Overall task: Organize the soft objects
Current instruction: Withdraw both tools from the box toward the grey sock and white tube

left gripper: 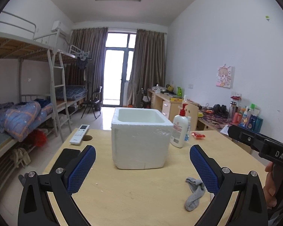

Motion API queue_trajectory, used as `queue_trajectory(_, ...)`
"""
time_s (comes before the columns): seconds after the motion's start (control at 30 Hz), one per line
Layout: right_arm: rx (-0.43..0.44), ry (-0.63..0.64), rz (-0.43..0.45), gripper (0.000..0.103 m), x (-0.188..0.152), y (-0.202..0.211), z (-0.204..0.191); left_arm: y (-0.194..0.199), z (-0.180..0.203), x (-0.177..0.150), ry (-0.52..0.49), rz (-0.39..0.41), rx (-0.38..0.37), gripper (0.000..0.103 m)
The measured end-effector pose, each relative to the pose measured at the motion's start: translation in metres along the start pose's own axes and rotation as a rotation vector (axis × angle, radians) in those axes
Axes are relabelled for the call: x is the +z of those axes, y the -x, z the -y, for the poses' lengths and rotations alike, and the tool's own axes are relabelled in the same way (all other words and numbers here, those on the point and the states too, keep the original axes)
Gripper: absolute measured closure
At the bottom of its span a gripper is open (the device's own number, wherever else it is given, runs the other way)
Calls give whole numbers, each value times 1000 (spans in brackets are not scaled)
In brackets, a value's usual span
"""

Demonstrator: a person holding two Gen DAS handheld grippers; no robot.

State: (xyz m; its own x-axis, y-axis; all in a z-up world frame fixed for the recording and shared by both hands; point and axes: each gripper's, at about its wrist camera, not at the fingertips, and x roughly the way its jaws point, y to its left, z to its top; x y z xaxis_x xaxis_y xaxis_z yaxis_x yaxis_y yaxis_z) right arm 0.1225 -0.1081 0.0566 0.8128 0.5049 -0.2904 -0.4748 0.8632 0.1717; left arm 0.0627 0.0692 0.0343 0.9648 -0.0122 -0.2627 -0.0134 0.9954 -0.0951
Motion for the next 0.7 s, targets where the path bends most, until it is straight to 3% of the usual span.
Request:
queue_trajectory(0.33, -76, -26, 6, 28, -35, 22, 10, -2, 4, -26, 33, -50, -118, 3)
queue_trajectory(0.7, -118, -49, 20, 28, -45, 34, 20, -7, 18, -37, 10, -92, -128, 3)
